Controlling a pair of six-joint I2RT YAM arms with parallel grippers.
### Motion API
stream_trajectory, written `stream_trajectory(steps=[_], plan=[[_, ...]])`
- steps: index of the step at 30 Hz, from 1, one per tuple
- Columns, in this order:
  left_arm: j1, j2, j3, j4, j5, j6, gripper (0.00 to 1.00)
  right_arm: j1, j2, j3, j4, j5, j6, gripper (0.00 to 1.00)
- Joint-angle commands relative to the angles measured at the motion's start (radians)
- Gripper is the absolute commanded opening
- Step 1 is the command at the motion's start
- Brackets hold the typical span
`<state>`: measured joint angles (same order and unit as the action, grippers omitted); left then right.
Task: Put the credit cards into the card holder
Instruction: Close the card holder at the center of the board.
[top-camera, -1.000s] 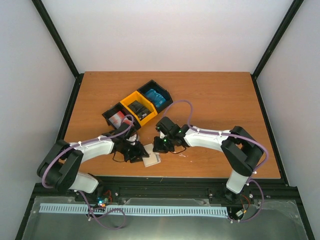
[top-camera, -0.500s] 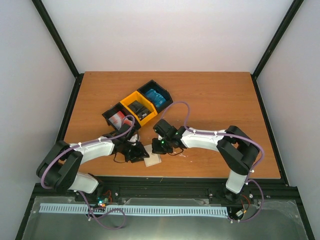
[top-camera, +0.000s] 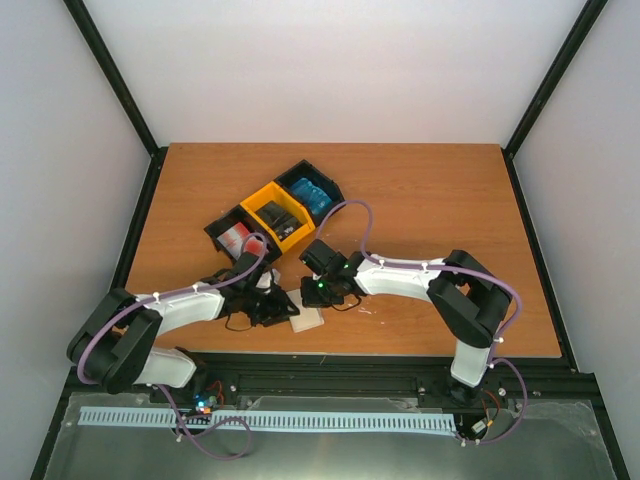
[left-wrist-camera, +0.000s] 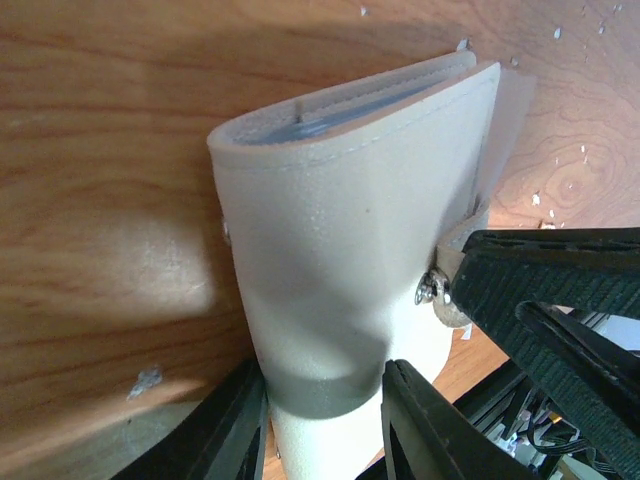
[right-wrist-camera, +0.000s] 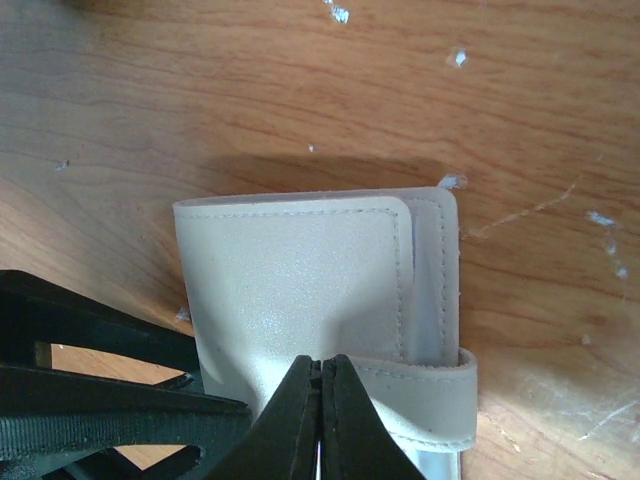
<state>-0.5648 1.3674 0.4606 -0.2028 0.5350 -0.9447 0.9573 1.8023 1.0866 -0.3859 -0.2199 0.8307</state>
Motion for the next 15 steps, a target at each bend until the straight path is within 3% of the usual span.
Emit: stream_trajectory(steps=[1,15], plan=[[-0.01,0.059,-0.077,-0.081,-0.116,-0.012,0.35,0.015,0.034,0.008,-0.005,0.012,-0.008,0.03],[-0.01,0.047,-0.106,-0.053,-0.109,-0.027,0.33,0.021,0.063,0.01,0.012,-0.046,-0.009,0.03]])
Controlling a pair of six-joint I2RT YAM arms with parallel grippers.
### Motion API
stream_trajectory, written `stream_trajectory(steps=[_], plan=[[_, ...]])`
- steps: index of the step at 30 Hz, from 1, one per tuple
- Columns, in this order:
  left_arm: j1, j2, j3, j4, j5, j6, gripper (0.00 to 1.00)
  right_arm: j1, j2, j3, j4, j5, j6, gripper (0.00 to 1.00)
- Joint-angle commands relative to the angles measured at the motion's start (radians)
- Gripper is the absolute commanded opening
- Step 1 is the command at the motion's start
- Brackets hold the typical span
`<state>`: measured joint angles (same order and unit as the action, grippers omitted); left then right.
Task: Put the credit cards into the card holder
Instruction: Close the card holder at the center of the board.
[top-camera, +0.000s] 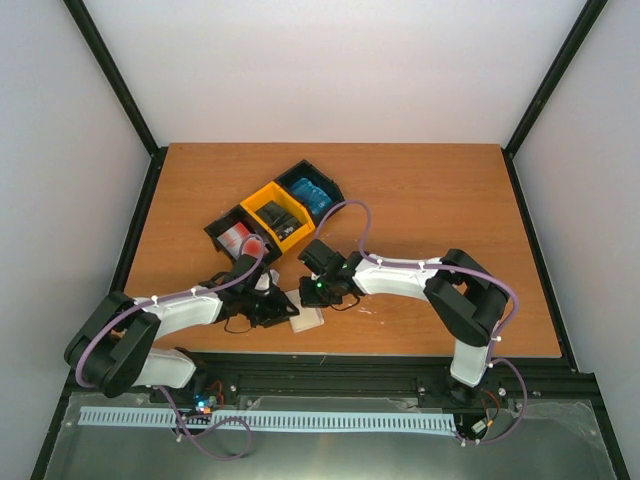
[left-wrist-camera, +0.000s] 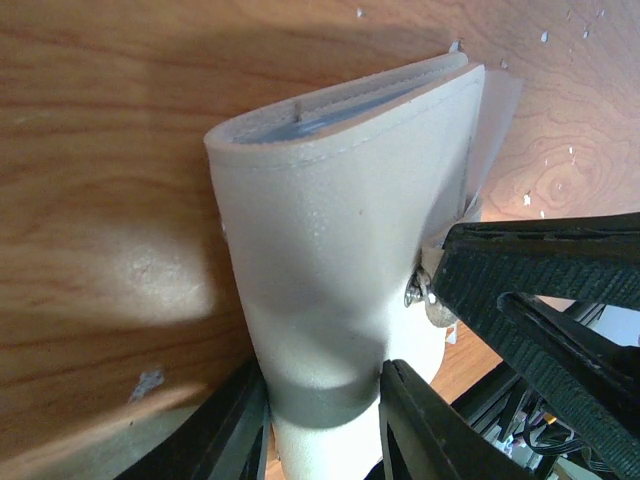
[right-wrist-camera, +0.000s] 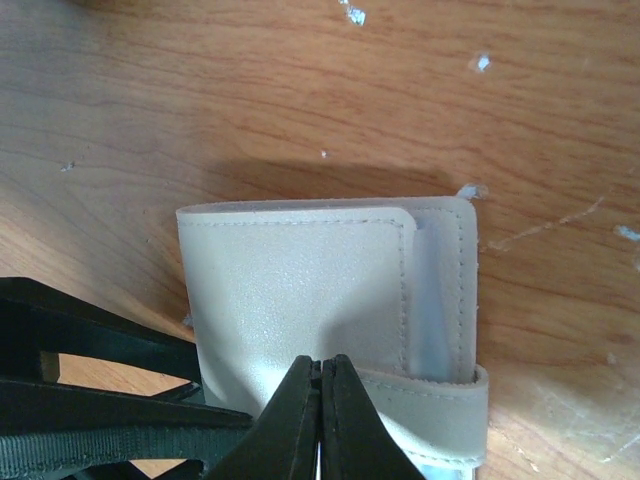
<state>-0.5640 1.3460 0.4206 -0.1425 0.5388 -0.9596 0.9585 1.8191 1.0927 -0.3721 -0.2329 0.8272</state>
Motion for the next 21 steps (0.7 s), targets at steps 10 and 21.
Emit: stream_trajectory(steps=[10,21], plan=[[-0.011,0.118,-0.052,-0.101,-0.114,-0.003,0.26,0.021,0.013,-0.009,0.0,-0.06,0.003,0.03],[-0.011,0.14,-0.051,-0.122,-0.147,-0.008,0.27,0.02,-0.004,-0.014,-0.01,-0.044,0.003,0.03]])
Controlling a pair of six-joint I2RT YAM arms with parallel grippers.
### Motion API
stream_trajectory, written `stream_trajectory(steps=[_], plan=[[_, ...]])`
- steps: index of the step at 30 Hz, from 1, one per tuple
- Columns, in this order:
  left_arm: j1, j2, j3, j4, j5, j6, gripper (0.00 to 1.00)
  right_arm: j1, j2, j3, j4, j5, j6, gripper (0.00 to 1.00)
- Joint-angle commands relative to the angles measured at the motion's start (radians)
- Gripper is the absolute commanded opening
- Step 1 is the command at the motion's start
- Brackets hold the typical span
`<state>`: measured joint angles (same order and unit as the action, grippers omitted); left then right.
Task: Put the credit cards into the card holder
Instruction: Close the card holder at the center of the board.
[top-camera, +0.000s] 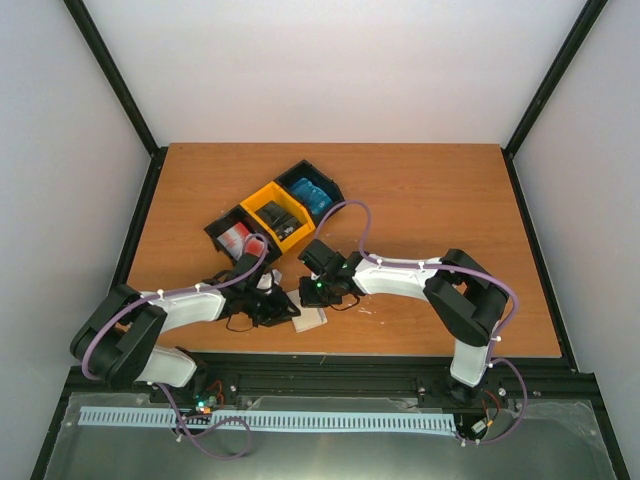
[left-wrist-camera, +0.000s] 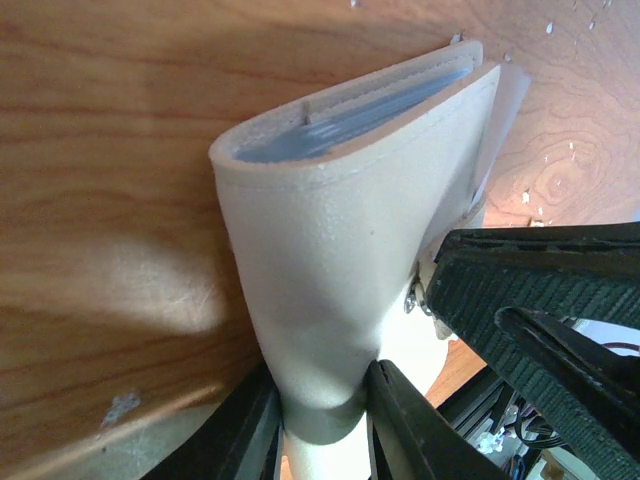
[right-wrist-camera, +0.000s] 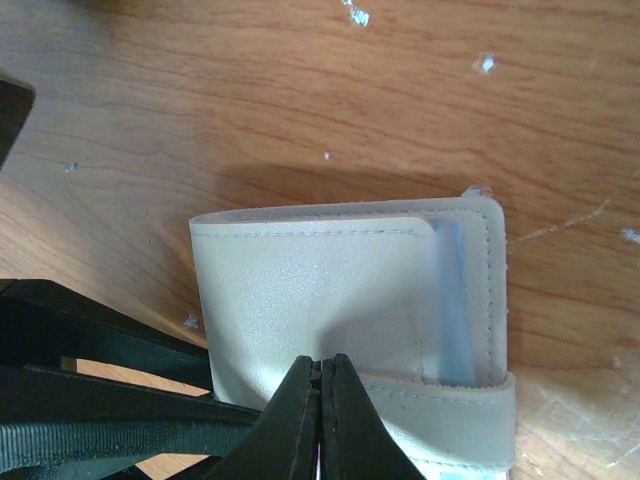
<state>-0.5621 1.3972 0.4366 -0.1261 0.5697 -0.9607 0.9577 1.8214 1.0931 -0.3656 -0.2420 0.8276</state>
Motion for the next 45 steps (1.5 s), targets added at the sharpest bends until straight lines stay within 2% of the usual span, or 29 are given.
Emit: stream_trajectory(steps=[1,14,38,45], plan=[[-0.013,0.089,-0.067,-0.137,-0.178,-0.008,0.27,0.021,-0.005,-0.013,-0.027,-0.024,0.002,0.03],[-0.013,0.094,-0.067,-0.131,-0.175,-0.007,0.27,0.024,-0.007,-0.088,0.041,-0.047,0.059,0.03],[-0.013,0.132,-0.055,-0.111,-0.167,-0.025,0.26,0.096,-0.052,-0.361,0.406,0.04,0.231,0.03],[-0.013,0.144,-0.057,-0.104,-0.17,-0.035,0.26,0.1,-0.086,-0.457,0.536,0.055,0.213,0.03]])
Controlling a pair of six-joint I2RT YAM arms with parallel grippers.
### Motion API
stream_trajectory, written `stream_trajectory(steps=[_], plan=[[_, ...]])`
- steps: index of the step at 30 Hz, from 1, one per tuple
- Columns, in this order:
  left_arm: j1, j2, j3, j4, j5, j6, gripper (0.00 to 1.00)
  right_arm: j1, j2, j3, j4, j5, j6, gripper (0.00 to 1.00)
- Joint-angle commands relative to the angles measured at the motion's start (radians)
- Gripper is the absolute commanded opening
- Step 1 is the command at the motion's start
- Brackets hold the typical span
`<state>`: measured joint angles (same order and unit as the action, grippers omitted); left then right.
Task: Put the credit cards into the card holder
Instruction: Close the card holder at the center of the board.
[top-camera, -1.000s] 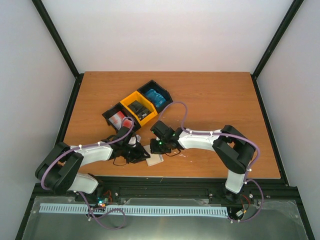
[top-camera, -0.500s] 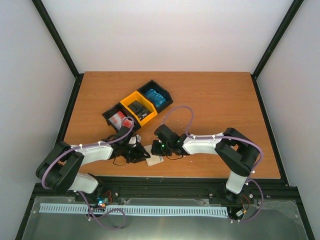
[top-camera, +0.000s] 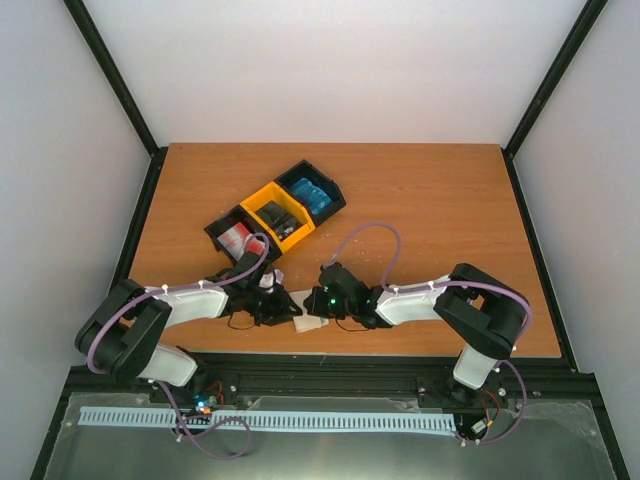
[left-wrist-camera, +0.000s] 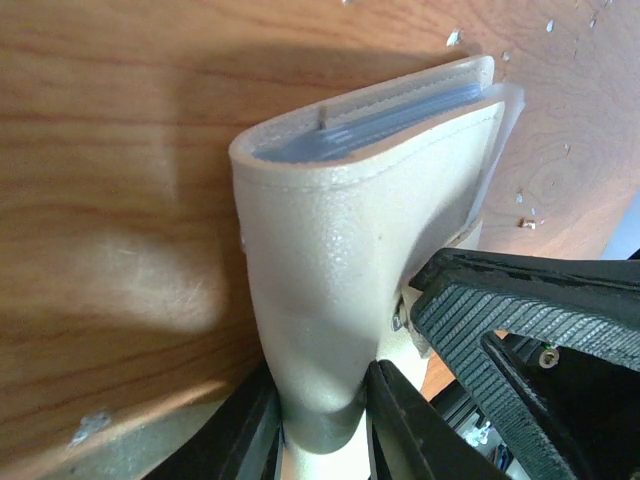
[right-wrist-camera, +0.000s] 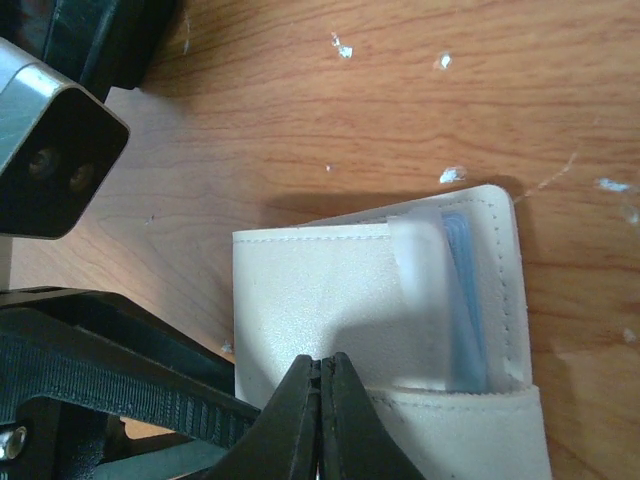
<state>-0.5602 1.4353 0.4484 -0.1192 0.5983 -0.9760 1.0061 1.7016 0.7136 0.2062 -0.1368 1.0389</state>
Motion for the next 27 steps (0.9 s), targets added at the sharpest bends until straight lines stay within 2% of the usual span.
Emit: stream_trajectory(steps=[1,8,27], plan=[[-0.015,0.11,-0.067,-0.11,-0.198,-0.02,0.26,0.055,0.035,-0.083,-0.018,-0.049,-0.009,0.03],[-0.015,0.132,-0.057,-0.101,-0.194,-0.031,0.23,0.092,0.045,-0.126,0.069,-0.01,-0.044,0.03],[-0.015,0.171,-0.05,-0.093,-0.199,-0.031,0.21,0.155,0.112,-0.251,0.293,0.103,0.003,0.03]])
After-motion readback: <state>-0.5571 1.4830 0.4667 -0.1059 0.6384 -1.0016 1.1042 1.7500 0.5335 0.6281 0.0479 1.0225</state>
